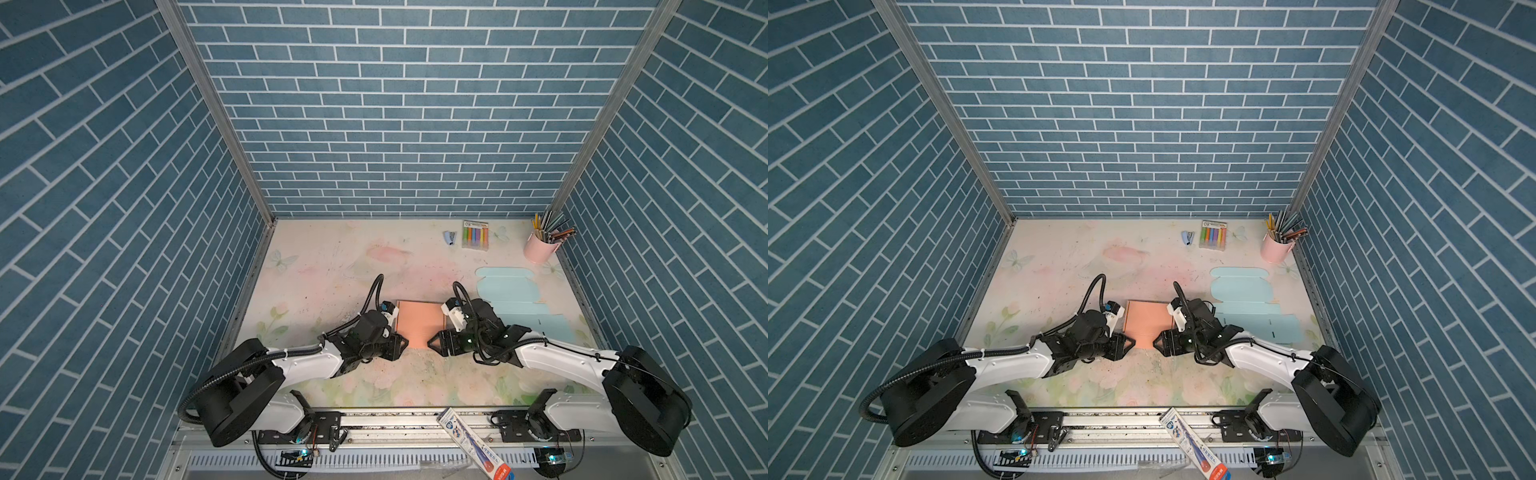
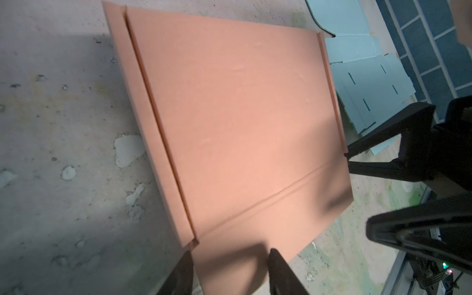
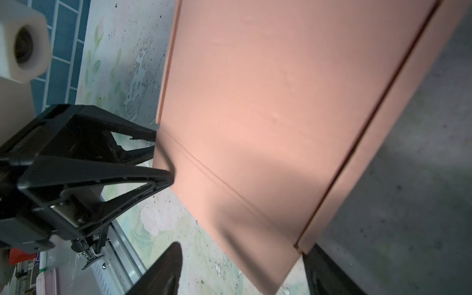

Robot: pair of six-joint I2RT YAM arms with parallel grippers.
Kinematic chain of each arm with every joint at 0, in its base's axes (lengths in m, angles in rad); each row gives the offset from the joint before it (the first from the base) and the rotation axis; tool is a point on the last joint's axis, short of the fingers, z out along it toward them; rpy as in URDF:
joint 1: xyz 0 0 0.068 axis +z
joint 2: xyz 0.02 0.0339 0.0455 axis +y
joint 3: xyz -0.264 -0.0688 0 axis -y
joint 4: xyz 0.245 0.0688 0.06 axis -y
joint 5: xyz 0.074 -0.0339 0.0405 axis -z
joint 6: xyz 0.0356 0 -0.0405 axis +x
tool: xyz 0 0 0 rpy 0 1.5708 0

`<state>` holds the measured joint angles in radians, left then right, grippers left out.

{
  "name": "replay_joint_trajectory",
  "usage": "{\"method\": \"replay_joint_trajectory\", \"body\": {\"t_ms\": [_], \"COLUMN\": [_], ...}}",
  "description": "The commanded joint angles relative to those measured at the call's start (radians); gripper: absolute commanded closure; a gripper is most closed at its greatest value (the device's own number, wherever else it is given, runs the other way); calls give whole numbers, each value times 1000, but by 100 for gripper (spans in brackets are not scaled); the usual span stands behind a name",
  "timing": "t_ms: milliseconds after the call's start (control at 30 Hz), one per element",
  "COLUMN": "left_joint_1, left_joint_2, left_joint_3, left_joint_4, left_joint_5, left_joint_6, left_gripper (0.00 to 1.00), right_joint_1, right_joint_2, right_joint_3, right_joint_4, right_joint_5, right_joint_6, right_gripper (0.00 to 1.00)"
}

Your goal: Fold the paper box

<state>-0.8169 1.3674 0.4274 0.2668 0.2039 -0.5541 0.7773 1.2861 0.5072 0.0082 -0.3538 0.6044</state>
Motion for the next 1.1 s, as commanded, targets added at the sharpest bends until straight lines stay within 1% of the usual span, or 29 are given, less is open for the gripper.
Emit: {"method": "replay_joint_trajectory", "body": {"t_ms": [0,133,367,600,800,1000,1067], "left_joint_1": [-5,-5,-4,-4,9,66,92], "left_joint_2": [8,7,-14,-41,-39,-83,-92], "left_joint_3": [5,7,20,19,48,66,65], "left_joint_4": [-10,-14,-71,-87,-117,-152,-153], "left_joint_5": [-31,-35,-69,-79,-84,-36,3], "left_joint_6": [1,3,22,25,57,94,108], "left_gripper": [54,56,56,56,56,56,53], "right_joint_1": [7,7,7,7,7,7,8], "right_joint_2": [14,21,12,7,3,-15,-33], "right_joint_3": [7,12,6,2,-2,-13,-20], "right_joint_4": [-18,-31,-29,-23,-22,-30,-48], "right_joint_5": [27,43,49,45,50,52,61], "right_joint_6": [-4,-14,-12,-8,-6,2,4], "right_gripper": [26,27,28,28,28,27,26]}}
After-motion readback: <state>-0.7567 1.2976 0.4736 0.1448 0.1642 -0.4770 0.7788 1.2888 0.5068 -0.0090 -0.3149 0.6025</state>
